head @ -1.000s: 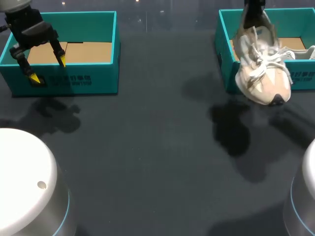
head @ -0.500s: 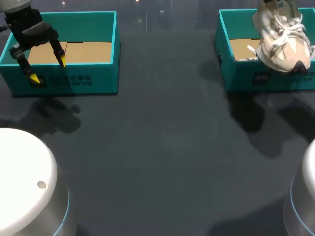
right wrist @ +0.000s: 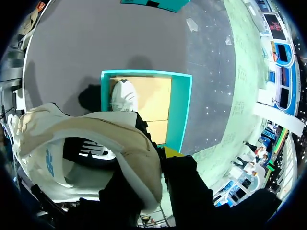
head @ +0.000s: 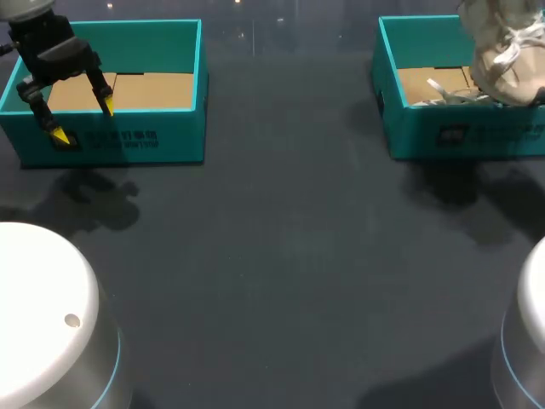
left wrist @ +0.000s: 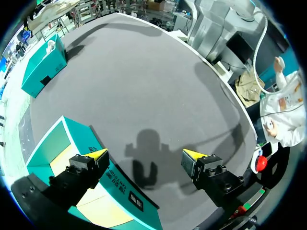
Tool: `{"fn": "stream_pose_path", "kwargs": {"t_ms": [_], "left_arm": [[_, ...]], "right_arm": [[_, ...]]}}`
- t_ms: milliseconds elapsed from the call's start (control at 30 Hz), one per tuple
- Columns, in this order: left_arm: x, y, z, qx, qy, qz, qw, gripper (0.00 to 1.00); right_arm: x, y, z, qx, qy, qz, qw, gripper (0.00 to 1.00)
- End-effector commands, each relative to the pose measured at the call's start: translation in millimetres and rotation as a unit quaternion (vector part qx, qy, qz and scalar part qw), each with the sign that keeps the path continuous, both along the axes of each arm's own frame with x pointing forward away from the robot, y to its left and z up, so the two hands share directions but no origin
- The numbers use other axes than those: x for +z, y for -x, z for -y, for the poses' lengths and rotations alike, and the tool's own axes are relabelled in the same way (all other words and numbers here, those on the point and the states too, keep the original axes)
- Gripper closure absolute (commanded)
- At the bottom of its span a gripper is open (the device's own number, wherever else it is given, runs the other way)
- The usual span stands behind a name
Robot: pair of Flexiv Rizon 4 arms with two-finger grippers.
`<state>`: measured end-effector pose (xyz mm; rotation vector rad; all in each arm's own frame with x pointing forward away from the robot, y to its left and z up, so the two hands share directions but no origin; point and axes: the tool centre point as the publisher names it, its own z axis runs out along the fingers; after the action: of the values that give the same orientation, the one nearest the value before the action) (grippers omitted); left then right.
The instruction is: Take the shoe out of the shoebox, open the shoe tongue, remove and reinsert the insole, then place the shoe into the shoebox
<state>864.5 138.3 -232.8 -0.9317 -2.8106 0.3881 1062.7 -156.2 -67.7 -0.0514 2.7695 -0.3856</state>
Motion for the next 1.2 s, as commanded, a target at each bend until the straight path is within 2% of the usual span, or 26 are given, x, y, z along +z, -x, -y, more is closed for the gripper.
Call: {"fn": "stream_pose_path", "kwargs": {"t_ms": [33, 300, 433, 600, 767, 900, 1033, 1200], "left_arm": [[0, 0.4, 0, 0.000, -0.001, 0.001, 1.000, 0.00], [0, 0.4, 0, 0.000, -0.001, 0.001, 1.000, 0.00], [0, 0.4, 0, 0.000, -0.001, 0.001, 1.000, 0.00], [0, 0.4, 0, 0.000, -0.001, 0.001, 1.000, 0.00], [0, 0.4, 0, 0.000, -0.001, 0.001, 1.000, 0.00], [0, 0.4, 0, 0.000, -0.001, 0.001, 1.000, 0.00], [0, 0.4, 0, 0.000, -0.001, 0.001, 1.000, 0.00], [0, 0.4, 0, 0.000, -0.001, 0.001, 1.000, 0.00]], "right_arm": [[3, -36.9, 24, 0.017, -0.009, -0.011, 1.000, 1.00], [-5, -85.5, 64, 0.035, -0.016, -0.005, 0.999, 1.00], [-10, -97.8, 77, 0.034, -0.019, 0.000, 0.999, 1.00], [-30, -109.4, 90, 0.019, -0.026, -0.016, 0.999, 1.00], [-48, -112.9, 94, -0.010, -0.036, -0.027, 0.999, 1.00], [-61, -109.2, 103, -0.080, -0.056, -0.026, 0.995, 1.00], [-71, -100.0, 117, -0.189, -0.071, -0.015, 0.979, 1.00], [-70, -89.8, 130, -0.310, -0.084, -0.006, 0.947, 1.00]]}}
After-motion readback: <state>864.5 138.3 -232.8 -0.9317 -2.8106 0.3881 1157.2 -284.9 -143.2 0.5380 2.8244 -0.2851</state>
